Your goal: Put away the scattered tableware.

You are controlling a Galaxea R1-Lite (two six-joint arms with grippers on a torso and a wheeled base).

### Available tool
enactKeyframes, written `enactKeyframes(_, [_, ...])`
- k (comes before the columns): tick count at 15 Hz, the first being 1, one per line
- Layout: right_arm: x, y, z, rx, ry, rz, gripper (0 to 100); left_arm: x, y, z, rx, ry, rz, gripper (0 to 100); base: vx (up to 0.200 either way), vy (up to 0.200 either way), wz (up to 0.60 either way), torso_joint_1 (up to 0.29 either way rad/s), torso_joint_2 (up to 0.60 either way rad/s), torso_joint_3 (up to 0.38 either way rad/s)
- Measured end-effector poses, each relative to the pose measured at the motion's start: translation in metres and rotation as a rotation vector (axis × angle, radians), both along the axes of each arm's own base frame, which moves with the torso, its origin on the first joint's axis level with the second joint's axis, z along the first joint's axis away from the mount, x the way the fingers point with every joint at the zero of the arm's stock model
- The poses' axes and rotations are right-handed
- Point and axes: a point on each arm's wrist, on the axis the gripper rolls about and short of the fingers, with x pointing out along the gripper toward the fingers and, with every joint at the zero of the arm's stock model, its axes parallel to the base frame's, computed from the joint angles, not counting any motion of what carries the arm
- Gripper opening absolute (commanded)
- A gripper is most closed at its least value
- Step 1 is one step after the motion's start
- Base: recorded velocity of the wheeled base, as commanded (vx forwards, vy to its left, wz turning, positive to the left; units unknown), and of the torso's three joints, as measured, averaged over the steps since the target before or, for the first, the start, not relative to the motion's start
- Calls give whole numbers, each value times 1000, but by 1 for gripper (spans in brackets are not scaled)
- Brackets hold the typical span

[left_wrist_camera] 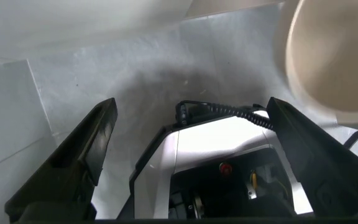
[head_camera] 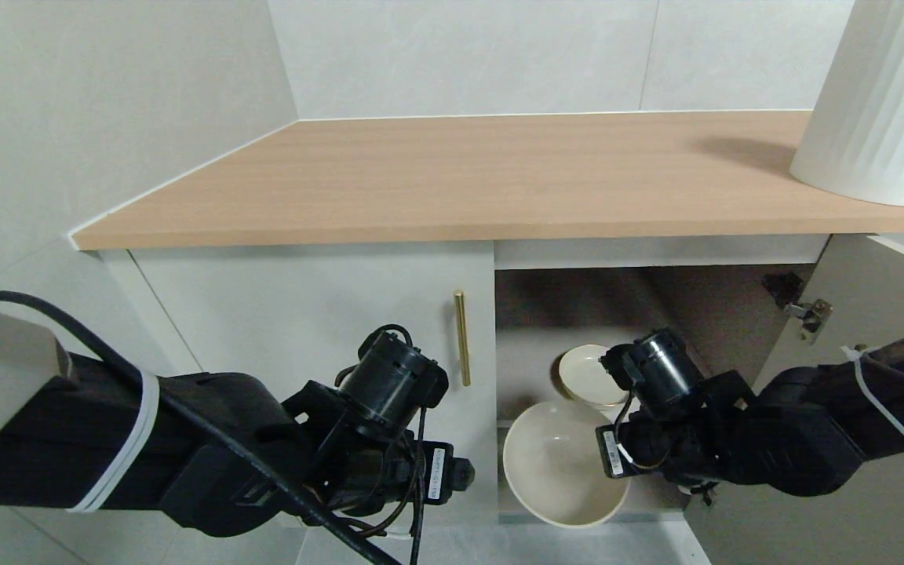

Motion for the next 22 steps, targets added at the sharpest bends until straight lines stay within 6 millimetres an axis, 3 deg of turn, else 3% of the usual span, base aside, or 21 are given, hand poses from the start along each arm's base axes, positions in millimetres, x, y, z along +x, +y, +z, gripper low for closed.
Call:
enactKeyframes(5, [53,-22,11,212,-46,-310,0,0,0,2,-4,-5,-1,100,0,0,0,0,0,0])
enactKeyframes(8, [69,-29,10,266,-54,-387,0,-1,0,2,-5,-6,-1,100,0,0,0,0,0,0])
enactKeyframes(22, [116,-58,-12,228,-104,-575,0,-1,2,2,-2,-3,1,100,0,0,0,0,0,0])
